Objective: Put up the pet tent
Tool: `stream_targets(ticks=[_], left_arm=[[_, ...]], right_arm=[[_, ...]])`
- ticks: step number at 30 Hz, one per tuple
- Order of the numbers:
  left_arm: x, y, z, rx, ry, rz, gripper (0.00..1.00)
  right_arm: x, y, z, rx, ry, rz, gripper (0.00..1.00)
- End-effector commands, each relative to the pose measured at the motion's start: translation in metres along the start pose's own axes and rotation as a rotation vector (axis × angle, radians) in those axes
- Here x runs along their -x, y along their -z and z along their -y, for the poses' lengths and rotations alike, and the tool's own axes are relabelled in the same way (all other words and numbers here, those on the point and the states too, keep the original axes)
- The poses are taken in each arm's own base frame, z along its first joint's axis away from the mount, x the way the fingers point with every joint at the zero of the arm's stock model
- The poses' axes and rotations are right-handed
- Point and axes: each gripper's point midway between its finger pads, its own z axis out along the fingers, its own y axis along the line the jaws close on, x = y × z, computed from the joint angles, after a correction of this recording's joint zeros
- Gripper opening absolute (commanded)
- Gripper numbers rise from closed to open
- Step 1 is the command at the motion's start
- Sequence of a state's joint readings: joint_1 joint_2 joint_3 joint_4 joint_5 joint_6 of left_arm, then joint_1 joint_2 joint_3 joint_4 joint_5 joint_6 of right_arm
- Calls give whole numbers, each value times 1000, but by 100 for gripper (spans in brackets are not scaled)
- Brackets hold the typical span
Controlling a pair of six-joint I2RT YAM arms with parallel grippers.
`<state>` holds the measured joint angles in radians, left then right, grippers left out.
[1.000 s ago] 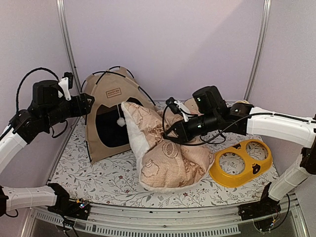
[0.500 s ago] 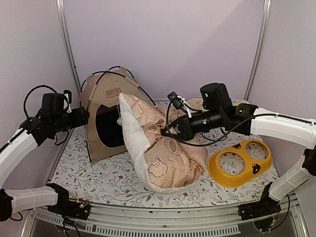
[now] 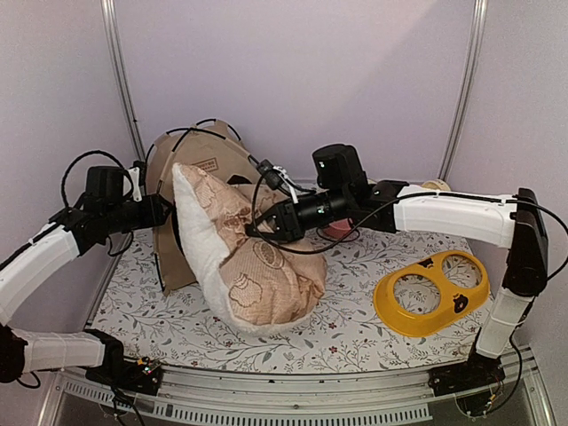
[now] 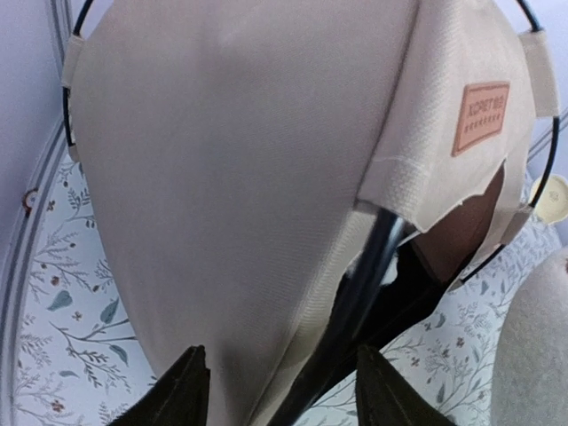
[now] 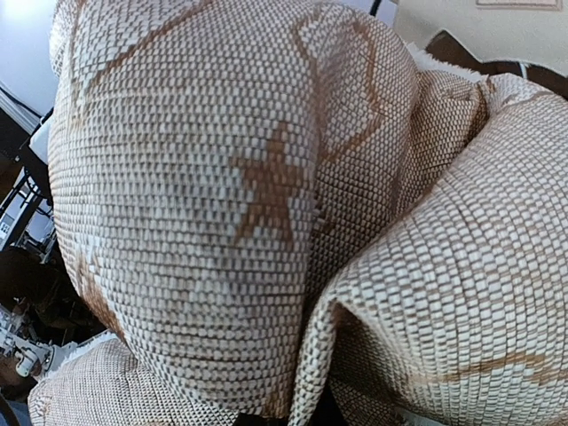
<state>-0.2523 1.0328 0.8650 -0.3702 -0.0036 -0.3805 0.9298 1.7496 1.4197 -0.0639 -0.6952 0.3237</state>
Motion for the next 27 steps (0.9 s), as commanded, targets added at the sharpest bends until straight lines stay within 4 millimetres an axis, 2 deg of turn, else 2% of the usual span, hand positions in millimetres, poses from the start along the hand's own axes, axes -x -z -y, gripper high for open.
stream_targets(ticks=[1,5,6,9,12,18,22,25,27], left_arm=[[0,-2,9,-58,-48,10,42],[0,6,28,-155,-77,-9,2],[1,11,35,-187,-83,-8,0],[1,28,57,-301,-97,-18,0],[-1,48,82,-420,-129,-19,0],[-27,73,119,-618,-202,-92,0],[-37,86,136,-718,-245,-105,0],[-42,90,145,-753,-263,-117,0],[-48,90,151,-777,-271,-136,0]], right_arm=[[51,-19,-34,131,145,95,0],[53,-42,-3,34,122,62,0],[50,-47,9,1,119,46,0],[36,-56,38,-99,93,-9,0],[25,-57,64,-212,56,-47,0],[-2,-44,97,-396,2,-130,0],[-24,-16,138,-635,-57,-211,0],[-27,7,154,-786,-104,-213,0],[-22,21,160,-879,-120,-184,0]])
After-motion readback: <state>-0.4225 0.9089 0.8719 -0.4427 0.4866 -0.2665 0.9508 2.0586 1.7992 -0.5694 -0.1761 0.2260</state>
